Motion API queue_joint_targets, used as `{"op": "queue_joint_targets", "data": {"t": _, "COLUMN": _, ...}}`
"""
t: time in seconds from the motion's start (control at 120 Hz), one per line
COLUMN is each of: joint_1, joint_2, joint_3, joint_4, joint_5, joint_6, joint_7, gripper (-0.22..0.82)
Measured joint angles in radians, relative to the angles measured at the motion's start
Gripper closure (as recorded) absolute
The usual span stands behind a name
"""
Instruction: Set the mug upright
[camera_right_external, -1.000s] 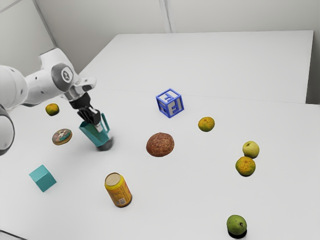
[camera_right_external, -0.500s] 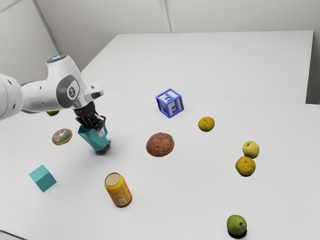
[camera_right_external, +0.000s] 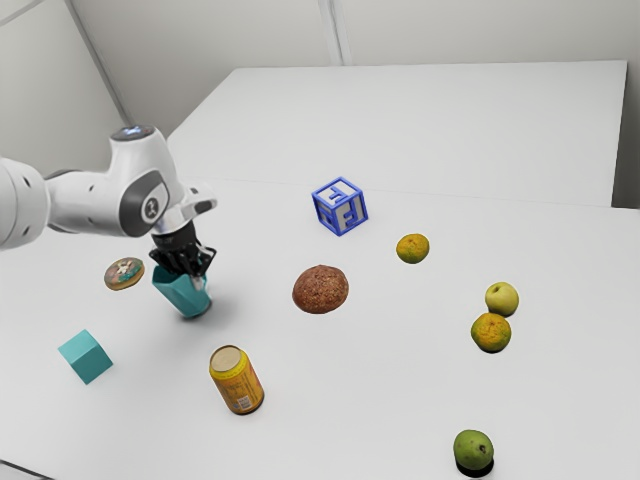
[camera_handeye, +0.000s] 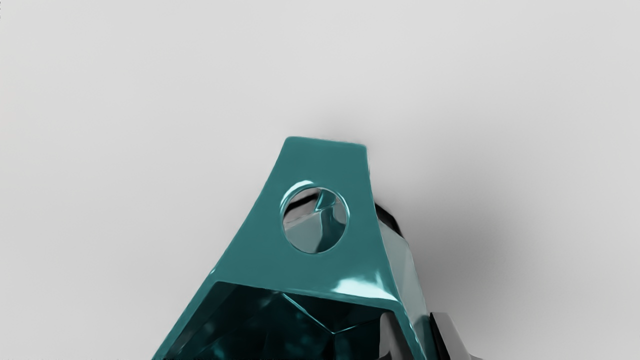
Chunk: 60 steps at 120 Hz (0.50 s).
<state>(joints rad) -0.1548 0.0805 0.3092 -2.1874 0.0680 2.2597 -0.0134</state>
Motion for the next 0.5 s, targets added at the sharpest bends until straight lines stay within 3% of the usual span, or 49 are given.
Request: {"op": "queue_joint_targets", "data": {"t": 0.5, "joint_1": -0.016, "joint_2": 0.009, "joint_3": 0.028, "joint_4": -0.020, "joint_5": 0.009, "joint_6": 0.020, "joint_7": -0.156, "gripper": 0.78}}
